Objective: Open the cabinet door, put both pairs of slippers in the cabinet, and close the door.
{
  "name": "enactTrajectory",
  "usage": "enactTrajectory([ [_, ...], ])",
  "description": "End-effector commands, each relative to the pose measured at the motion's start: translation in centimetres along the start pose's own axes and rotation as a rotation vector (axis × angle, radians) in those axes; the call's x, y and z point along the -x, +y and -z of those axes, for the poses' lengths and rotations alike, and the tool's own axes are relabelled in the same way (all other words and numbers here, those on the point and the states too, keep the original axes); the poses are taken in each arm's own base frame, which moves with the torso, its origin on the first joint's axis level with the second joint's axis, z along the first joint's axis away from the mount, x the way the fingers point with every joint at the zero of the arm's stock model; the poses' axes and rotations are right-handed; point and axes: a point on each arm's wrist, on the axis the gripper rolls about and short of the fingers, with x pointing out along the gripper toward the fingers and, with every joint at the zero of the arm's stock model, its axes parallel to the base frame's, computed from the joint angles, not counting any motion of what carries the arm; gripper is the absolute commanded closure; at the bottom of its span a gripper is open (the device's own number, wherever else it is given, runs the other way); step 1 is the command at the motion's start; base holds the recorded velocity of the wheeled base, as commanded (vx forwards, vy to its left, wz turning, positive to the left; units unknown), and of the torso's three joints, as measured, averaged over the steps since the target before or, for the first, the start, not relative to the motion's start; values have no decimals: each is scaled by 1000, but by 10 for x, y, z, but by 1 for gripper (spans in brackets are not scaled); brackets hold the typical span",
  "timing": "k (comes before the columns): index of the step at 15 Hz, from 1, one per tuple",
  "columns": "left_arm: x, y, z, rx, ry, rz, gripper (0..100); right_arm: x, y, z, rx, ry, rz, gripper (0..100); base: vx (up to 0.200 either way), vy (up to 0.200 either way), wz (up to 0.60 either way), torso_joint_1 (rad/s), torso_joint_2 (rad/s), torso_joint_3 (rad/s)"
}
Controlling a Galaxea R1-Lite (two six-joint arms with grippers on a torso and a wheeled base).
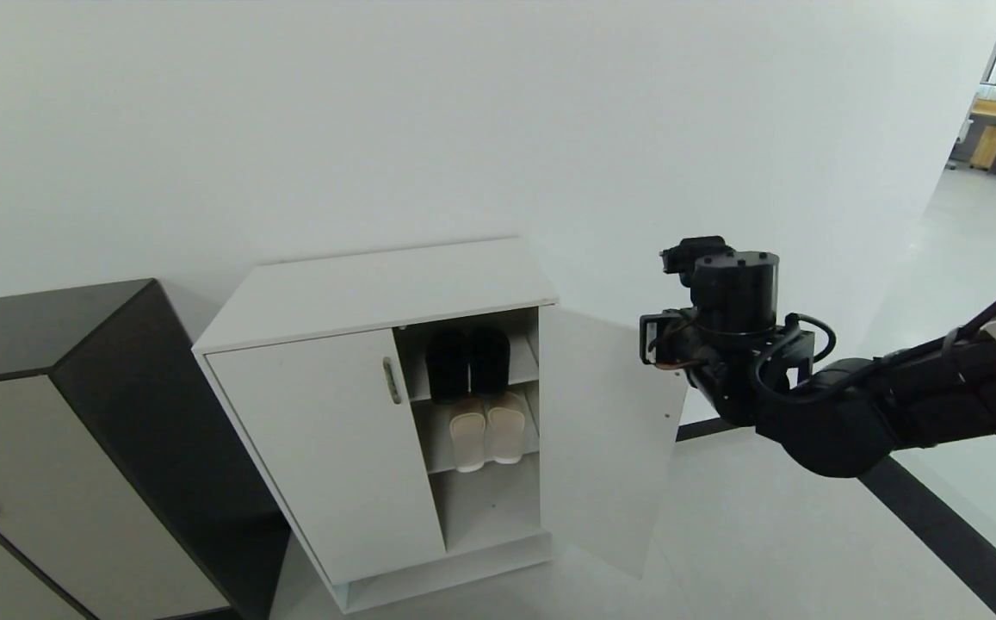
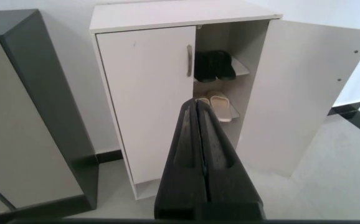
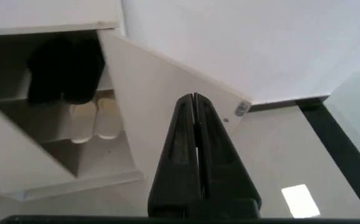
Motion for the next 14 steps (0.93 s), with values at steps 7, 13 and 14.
enactTrajectory([
  [7,0,0,0,2,0,0,100,-100,-40,-6,-117,106,0,100,0,0,0,0,0,0],
  [13,0,0,0,2,1,0,100,-130,-55,9,-125,121,41,100,0,0,0,0,0,0],
  [14,0,0,0,2,1,0,100,-134,-54,9,-127,116,42,100,0,0,0,0,0,0],
])
